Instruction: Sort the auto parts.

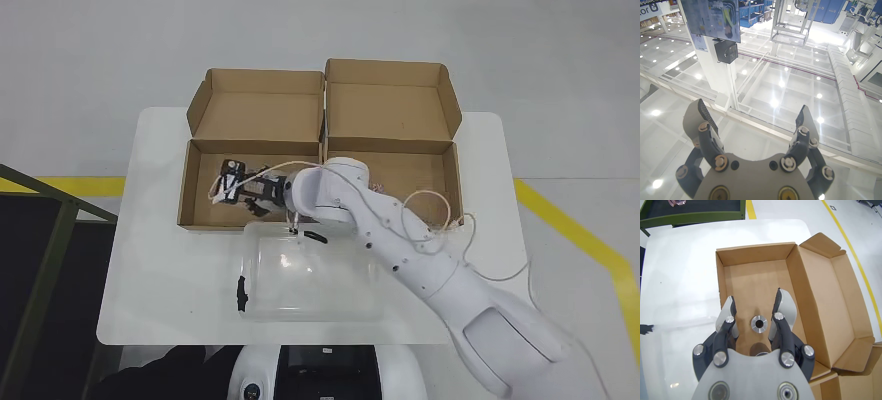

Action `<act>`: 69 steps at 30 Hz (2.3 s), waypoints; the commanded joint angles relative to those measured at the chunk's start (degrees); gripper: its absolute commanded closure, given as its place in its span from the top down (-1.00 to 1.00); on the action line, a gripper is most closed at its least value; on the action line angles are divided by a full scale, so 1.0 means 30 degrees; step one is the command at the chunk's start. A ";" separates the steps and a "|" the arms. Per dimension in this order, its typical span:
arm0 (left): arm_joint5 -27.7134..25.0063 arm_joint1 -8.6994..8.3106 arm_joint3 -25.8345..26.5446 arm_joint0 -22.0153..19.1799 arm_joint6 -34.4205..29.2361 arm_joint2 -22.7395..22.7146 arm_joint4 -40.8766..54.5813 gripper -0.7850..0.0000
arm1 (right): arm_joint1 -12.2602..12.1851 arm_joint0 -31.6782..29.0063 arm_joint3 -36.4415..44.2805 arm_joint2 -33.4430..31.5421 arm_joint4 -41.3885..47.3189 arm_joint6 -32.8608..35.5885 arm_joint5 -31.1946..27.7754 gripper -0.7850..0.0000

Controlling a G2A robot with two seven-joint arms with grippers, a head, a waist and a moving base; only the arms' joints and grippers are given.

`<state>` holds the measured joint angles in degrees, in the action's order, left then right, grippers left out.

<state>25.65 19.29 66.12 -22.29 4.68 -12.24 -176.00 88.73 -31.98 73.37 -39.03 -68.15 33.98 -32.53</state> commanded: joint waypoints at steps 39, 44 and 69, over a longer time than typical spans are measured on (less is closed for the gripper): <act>0.0000 0.0000 0.0000 0.0000 0.0000 0.0000 0.0000 1.00 | -0.4647 -1.4964 1.1013 -1.6079 -0.3633 -0.8901 -0.4340 1.00; 0.0000 0.0000 0.0000 0.0000 0.0000 0.0000 0.0000 1.00 | -0.4913 -1.5701 1.0958 -1.7692 -0.3405 -0.9594 -0.4144 1.00; 0.0000 0.0000 0.0000 0.0000 0.0000 0.0000 0.0000 1.00 | -0.5685 -1.8757 1.0970 -2.0992 -0.3243 -1.4059 -0.4237 1.00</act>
<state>25.65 19.29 66.12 -22.29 4.68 -12.24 -176.00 71.65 -88.22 106.22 -102.05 -77.85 -8.23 -45.30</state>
